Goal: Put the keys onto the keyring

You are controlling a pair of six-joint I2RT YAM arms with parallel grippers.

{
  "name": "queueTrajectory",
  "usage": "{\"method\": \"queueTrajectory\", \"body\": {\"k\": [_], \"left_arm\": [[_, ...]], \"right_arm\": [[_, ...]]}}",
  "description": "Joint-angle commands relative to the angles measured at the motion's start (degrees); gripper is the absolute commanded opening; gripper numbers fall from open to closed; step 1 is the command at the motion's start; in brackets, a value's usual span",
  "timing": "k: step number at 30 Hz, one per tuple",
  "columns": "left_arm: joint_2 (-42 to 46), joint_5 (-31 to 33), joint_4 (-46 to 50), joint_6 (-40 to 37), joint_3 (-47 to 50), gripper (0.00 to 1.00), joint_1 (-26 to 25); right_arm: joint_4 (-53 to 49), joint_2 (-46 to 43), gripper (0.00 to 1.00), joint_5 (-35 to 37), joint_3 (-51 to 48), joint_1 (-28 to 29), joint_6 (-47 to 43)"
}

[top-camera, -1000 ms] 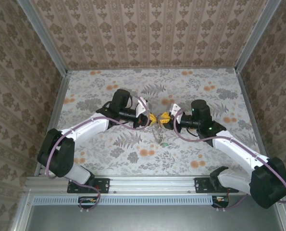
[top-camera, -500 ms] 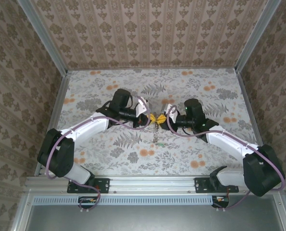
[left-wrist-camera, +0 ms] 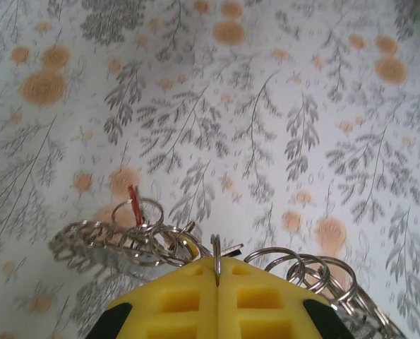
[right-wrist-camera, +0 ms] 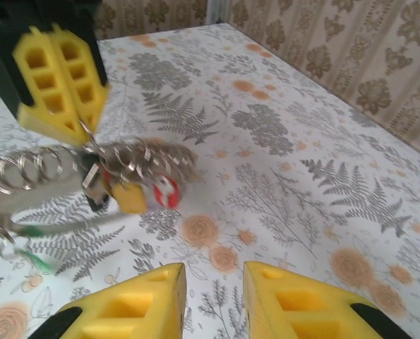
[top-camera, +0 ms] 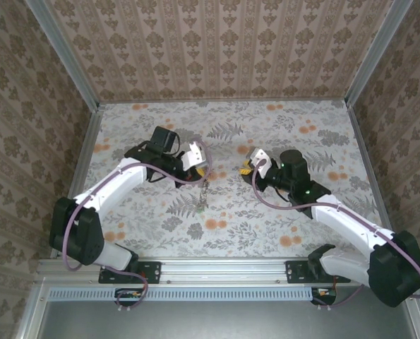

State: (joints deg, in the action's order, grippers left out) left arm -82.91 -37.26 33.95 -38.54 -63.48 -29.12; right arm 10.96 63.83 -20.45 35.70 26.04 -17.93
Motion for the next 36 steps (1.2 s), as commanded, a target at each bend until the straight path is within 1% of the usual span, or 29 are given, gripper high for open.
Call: {"method": "queueTrajectory", "body": {"k": [1, 5, 9, 13, 20, 26, 34, 36], "left_arm": [[1.0, 5.9, 10.9, -8.4, -3.9, 0.0, 0.2], [-1.9, 9.8, 13.3, -10.9, -6.3, 0.0, -0.2], [-6.9, 13.7, 15.1, -13.0, -9.4, 0.0, -3.2], [-12.6, 15.5, 15.9, -13.2, -12.7, 0.0, -6.2], [-18.8, 15.1, 12.7, -11.9, -17.1, 0.0, -10.2], [-23.7, 14.4, 12.6, -11.4, -20.9, 0.0, -13.6], [-26.5, 11.4, 11.0, -10.9, -20.8, 0.0, -17.7], [-26.7, 10.1, 10.3, -10.5, -20.4, 0.03, -18.9]], "right_arm": [[1.3, -1.1, 0.29, 4.0, -1.2, 0.0, 0.9], [1.3, -1.1, 0.3, 4.7, -1.8, 0.0, 1.4], [0.7, -1.4, 0.3, 6.0, -2.2, 0.0, 1.3], [-0.5, -2.3, 0.3, 7.0, -2.7, -0.1, 1.1], [-1.1, -5.1, 0.3, 9.4, -4.8, -0.6, 1.7], [-1.6, -6.6, 0.3, 10.5, -6.3, -1.2, 2.4], [-1.8, -8.4, 0.3, 12.7, -8.1, -1.9, 3.8], [-1.4, -8.8, 0.3, 13.5, -8.5, -2.1, 4.5]]}}
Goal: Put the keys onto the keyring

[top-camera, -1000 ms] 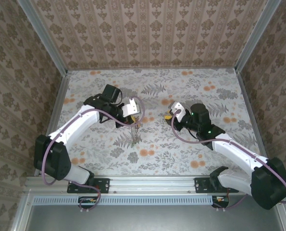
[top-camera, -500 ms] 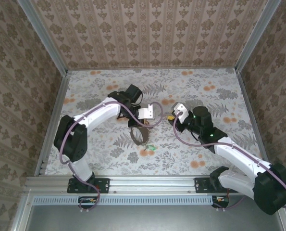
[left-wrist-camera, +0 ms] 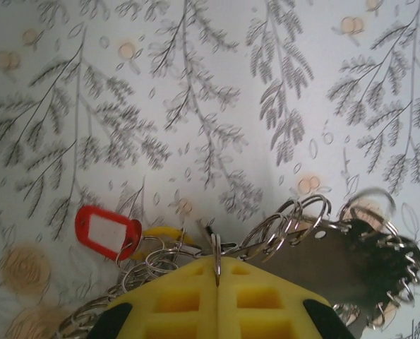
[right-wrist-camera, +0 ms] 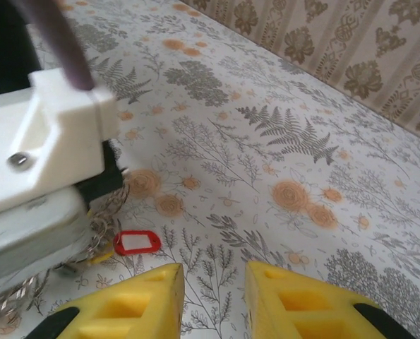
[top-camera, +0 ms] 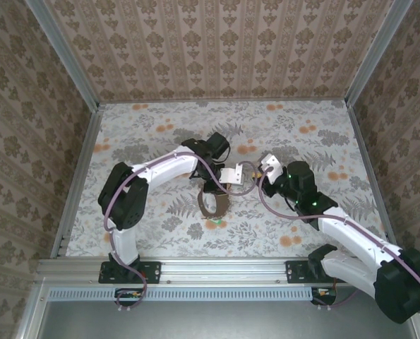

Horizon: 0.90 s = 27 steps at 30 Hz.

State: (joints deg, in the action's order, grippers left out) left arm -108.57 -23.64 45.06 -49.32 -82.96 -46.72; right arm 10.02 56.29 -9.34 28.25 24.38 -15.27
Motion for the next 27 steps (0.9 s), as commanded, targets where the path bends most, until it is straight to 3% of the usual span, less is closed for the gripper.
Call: {"method": "queueTrajectory", "body": {"k": [1, 4, 9, 12, 16, 20, 23, 27], "left_arm": [[-0.7, -4.6, -1.2, 0.4, -0.3, 0.06, -1.9], [3.5, -6.9, -8.0, 2.6, 5.4, 0.17, -3.0], [14.3, -11.3, -23.8, 13.5, 18.5, 0.26, 0.3], [21.6, -11.6, -34.4, 23.9, 27.2, 0.27, 3.7], [30.0, -10.0, -48.0, 38.0, 38.8, 0.32, 6.9], [35.6, -4.5, -57.6, 49.6, 47.0, 0.34, 9.7], [40.0, 0.4, -62.6, 54.7, 51.8, 0.38, 12.1], [45.5, 6.6, -65.3, 57.0, 55.7, 0.51, 15.0]], "right_arm": [[-0.2, -1.5, 0.3, 2.9, -1.2, -0.5, 2.3], [-0.3, -2.4, 0.31, 4.6, -1.3, -0.9, 3.3], [-0.4, -4.0, 0.38, 5.8, -1.6, -1.4, 6.1], [-3.5, -3.3, 0.4, 3.2, -0.2, -1.6, 12.9], [-7.6, 1.2, 0.43, -4.9, 2.1, -1.5, 29.6], [-12.2, 10.6, 0.4, -10.3, 5.4, -0.3, 46.3], [-18.3, 18.7, 0.4, -13.2, 9.8, 2.8, 48.4], [-23.6, 27.9, 0.4, -10.7, 15.3, 7.9, 48.1]]}}
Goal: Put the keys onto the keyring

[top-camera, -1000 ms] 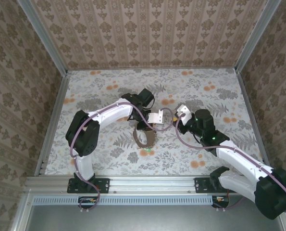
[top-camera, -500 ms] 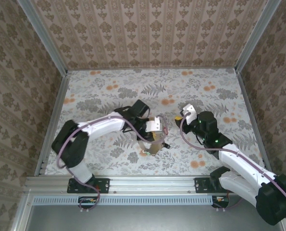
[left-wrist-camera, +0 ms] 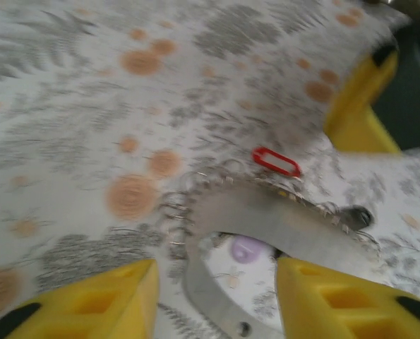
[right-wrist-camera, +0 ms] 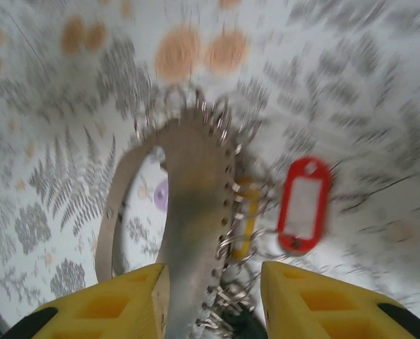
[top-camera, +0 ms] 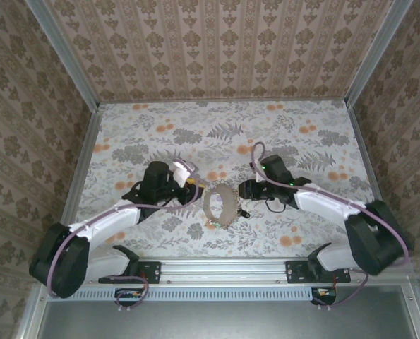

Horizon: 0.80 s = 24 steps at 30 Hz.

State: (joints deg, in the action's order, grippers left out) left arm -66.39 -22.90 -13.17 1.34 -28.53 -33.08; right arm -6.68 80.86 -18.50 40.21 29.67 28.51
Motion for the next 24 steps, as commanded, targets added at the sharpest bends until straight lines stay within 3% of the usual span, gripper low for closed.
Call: {"method": "queueTrajectory", "body": {"k": [1, 6, 13, 24], "left_arm": [[4.6, 6.9, -6.9, 6.6, 1.8, 0.53, 2.1], [10.4, 11.3, -6.2, 7.8, 4.6, 0.59, 4.6], [17.9, 16.7, -4.2, 8.0, 8.8, 0.68, 6.0], [23.5, 21.3, -0.4, 7.4, 9.8, 0.76, 6.5]], "right_arm": [[-7.5, 4.7, 0.4, -1.2, 4.6, 4.2, 4.1], [-9.7, 8.2, 0.39, 3.3, 7.3, 8.6, 6.6], [-10.4, 10.6, 0.38, 3.5, 7.4, 13.3, 9.3], [-5.6, 22.4, 0.36, 4.4, 17.0, 15.0, 12.3]]}}
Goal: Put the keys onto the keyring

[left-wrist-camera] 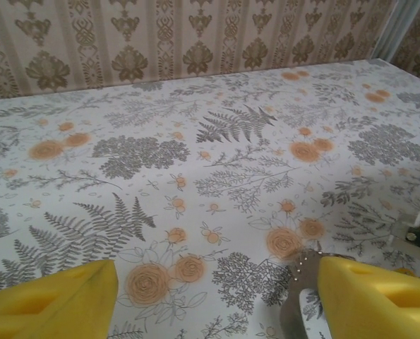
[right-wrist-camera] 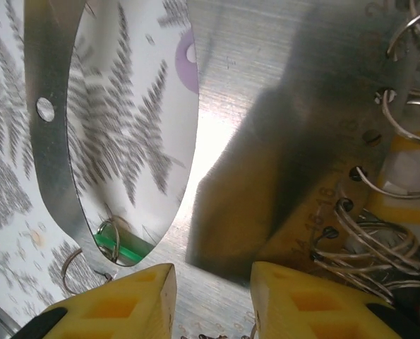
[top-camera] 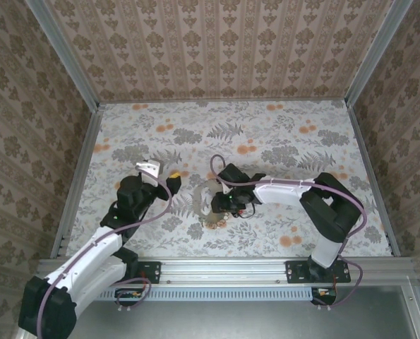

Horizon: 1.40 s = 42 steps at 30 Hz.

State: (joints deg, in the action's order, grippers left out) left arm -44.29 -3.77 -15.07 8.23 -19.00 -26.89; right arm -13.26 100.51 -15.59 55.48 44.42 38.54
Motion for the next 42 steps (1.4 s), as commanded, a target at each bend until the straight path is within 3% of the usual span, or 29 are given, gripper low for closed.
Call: {"method": "queueTrajectory", "body": {"k": [1, 7, 11, 15, 19, 21, 24, 26, 30, 33, 37, 42], "left_arm": [[1.7, 2.0, 1.4, 0.5, 0.3, 0.77, 0.4], [1.2, 2.4, 2.0, 0.5, 0.1, 0.81, 0.4], [0.5, 1.7, 3.3, 0.4, -0.9, 0.82, 1.9], [0.2, 2.3, 4.9, -0.3, -1.6, 0.82, 2.1], [-0.1, 5.5, 6.8, -0.3, -2.0, 0.88, 2.6], [-0.7, 7.5, 7.5, -0.9, -2.4, 0.91, 3.1], [-2.5, 9.8, 9.2, -1.4, -3.8, 0.98, 5.0], [-4.1, 9.7, 10.6, -2.3, -5.3, 1.0, 7.1], [-7.4, 10.3, 11.0, -3.5, -7.4, 1.0, 12.5], [-9.7, 10.8, 9.4, -5.0, -8.0, 1.0, 16.6], [-12.2, 9.9, 2.5, -8.0, -5.6, 1.0, 20.3], [-18.0, 6.8, -9.3, -12.9, -4.6, 1.0, 21.8]], "right_arm": [[2.1, 3.2, 0.36, 1.0, 2.4, 0.2, 2.9], [8.3, 2.5, 0.38, 2.0, 4.7, -0.7, 5.5], [10.7, -2.5, 0.39, 5.5, 3.3, -2.5, 3.6], [9.5, -11.8, 0.45, 18.9, -0.8, -4.3, -5.3], [9.4, -22.5, 0.56, 41.4, -6.7, -6.2, -17.8], [12.4, -25.8, 0.59, 49.0, -10.1, -8.4, -25.7], [16.2, -29.3, 0.65, 54.0, -14.0, -14.2, -34.0], [18.7, -30.6, 0.76, 52.6, -16.3, -19.5, -35.7], [29.6, -31.5, 0.84, 44.9, -22.4, -27.9, -41.3], [41.9, -28.8, 0.83, 33.7, -28.2, -33.2, -45.3], [48.4, -22.7, 0.83, 22.6, -29.4, -37.5, -43.7], [54.3, -18.2, 0.82, 16.7, -30.2, -40.3, -41.8]]}}
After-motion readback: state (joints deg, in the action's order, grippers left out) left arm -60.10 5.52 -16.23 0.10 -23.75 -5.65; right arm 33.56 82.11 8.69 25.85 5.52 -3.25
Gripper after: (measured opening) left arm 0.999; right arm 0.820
